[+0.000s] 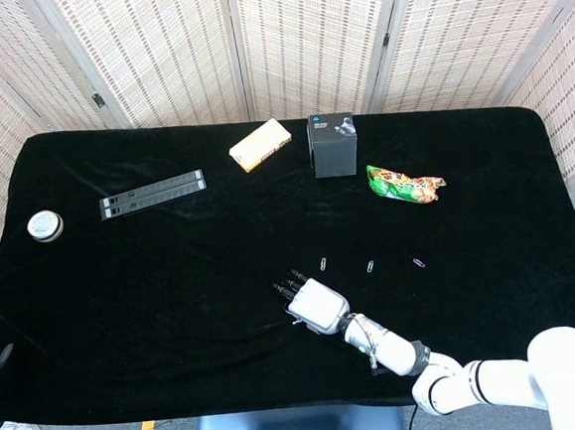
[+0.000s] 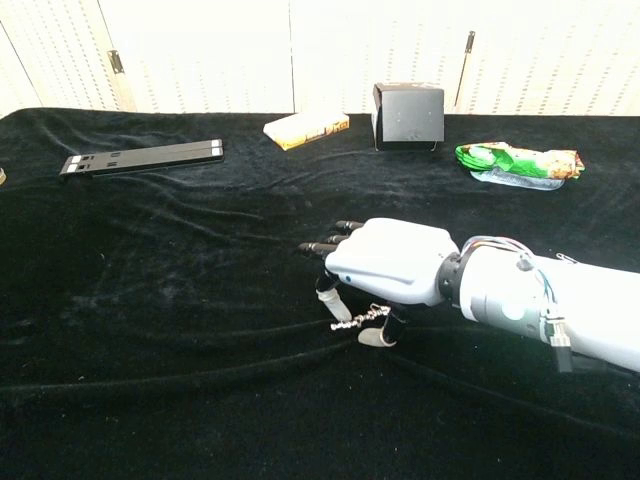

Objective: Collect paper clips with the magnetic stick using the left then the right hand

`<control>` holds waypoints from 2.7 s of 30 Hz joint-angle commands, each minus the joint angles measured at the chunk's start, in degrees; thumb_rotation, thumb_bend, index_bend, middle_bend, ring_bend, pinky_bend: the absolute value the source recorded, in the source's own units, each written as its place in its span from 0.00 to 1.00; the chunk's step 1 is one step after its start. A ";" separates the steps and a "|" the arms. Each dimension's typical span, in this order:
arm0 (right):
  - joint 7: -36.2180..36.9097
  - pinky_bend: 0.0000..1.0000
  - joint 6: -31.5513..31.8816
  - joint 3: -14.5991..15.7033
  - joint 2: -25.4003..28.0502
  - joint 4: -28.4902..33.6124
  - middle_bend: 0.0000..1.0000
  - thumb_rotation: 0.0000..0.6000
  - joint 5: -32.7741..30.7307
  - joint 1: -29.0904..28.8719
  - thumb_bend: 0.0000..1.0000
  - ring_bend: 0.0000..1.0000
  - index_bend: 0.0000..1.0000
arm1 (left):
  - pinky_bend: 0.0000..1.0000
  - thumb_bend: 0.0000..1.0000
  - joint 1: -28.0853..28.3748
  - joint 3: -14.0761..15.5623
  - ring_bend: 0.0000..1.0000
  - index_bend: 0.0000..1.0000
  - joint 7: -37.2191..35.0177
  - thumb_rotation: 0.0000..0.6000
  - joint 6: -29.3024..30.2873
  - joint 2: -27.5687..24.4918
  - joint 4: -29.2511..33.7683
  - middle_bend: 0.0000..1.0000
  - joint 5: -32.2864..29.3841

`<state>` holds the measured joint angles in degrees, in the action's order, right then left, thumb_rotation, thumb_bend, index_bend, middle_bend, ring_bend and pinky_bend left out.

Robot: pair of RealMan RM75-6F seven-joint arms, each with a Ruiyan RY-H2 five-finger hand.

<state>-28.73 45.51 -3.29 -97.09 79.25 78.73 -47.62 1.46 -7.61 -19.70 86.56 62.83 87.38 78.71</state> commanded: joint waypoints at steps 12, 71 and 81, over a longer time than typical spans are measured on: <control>-3.42 0.00 -0.89 -0.40 -0.09 0.40 0.12 1.00 -3.84 -0.88 0.30 0.14 0.67 | 0.14 0.30 0.02 -0.06 0.13 0.00 -0.09 1.00 -0.29 -0.05 -0.08 0.07 -0.04; 19.22 0.00 11.63 -2.94 13.66 1.37 0.21 1.00 -2.86 8.15 0.33 0.19 0.81 | 0.15 0.30 1.74 -0.04 0.14 0.00 4.98 1.00 -2.66 1.27 0.77 0.07 -0.54; 26.99 0.00 10.00 -3.08 12.92 -4.66 0.21 1.00 -3.68 9.64 0.33 0.19 0.81 | 0.15 0.30 2.65 -0.05 0.14 0.00 6.29 1.00 -4.33 1.55 0.79 0.07 -1.27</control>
<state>-2.87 56.06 -6.34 -83.85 75.68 75.22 -38.26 4.07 -7.65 -13.45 82.26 64.37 88.17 77.47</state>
